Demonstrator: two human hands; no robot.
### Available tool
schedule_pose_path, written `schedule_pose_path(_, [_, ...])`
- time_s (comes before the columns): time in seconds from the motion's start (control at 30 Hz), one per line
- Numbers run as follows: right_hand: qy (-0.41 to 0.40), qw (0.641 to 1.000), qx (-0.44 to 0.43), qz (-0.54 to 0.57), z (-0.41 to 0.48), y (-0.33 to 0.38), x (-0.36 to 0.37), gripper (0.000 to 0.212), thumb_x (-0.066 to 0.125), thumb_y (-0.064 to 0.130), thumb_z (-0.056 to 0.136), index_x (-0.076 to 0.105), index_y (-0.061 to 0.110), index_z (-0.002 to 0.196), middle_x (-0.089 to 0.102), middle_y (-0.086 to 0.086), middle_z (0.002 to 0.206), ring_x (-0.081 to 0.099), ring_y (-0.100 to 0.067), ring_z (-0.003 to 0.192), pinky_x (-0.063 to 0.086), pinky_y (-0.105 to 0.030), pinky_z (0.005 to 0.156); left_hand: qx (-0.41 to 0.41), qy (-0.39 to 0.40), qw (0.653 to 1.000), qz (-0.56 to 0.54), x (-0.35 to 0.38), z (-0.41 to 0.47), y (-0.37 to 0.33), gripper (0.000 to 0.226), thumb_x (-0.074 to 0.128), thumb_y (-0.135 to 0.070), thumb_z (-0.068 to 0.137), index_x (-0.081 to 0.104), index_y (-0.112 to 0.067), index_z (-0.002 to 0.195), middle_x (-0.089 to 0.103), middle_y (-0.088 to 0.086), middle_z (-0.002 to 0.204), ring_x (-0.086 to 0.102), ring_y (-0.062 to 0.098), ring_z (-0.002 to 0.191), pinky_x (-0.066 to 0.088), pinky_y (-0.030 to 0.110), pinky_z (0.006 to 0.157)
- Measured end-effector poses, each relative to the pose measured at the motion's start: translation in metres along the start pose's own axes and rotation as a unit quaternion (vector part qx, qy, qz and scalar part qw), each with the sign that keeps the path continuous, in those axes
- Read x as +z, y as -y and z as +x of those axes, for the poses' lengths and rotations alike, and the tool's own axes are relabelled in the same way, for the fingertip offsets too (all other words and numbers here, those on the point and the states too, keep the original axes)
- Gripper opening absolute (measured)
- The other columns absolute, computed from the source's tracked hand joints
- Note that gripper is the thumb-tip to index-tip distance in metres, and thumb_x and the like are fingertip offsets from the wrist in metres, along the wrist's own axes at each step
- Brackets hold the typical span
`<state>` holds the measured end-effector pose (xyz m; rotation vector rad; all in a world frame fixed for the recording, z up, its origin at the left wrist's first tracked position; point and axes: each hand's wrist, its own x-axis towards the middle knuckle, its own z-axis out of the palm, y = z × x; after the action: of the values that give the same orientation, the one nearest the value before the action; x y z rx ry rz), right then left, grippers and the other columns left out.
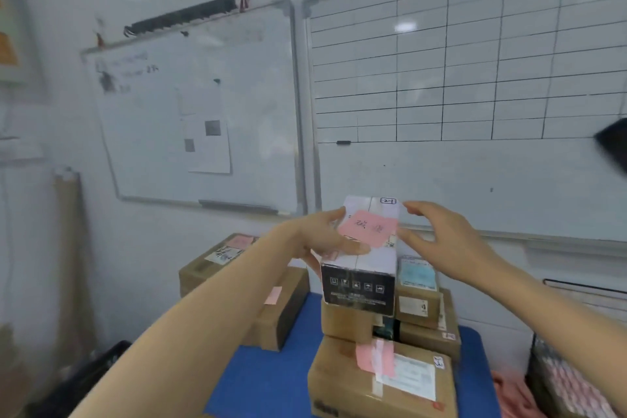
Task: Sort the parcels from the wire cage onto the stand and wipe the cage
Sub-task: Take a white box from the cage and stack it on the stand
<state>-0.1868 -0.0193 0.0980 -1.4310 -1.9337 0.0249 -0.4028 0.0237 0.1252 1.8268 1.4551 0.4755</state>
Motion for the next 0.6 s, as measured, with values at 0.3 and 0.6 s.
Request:
schedule_pose_path(0.3, [0.049,0.998,-0.004,0.029,0.064,0.040,0.102,0.054,0.053,0.035,0.097,0.038,0.017,0.145,0.043,0.001,0.147,0.039,-0.012,0.133,0.027,-0.023,0.107,-0.079,-0.007,0.993,-0.086,-0.083,0.037,0.105,0.097,0.081,-0.025,0.074,0.020,-0.040,0.148,0.055,-0.006,0.118,0.065,0.023,0.094,0.059,0.046,0.071])
schedule_pose_path(0.6, [0.097,0.994,0.042,0.008,0.113,0.081,0.238,0.055,0.049,0.035,0.099,0.032,0.015,0.148,0.038,-0.001,0.150,0.035,-0.015,0.136,0.027,-0.024,0.108,-0.091,-0.018,0.991,-0.096,-0.140,0.117,0.201,0.111,0.082,-0.023,0.073,0.005,-0.033,0.153,0.040,0.006,0.147,0.064,0.019,0.074,0.060,0.045,0.060])
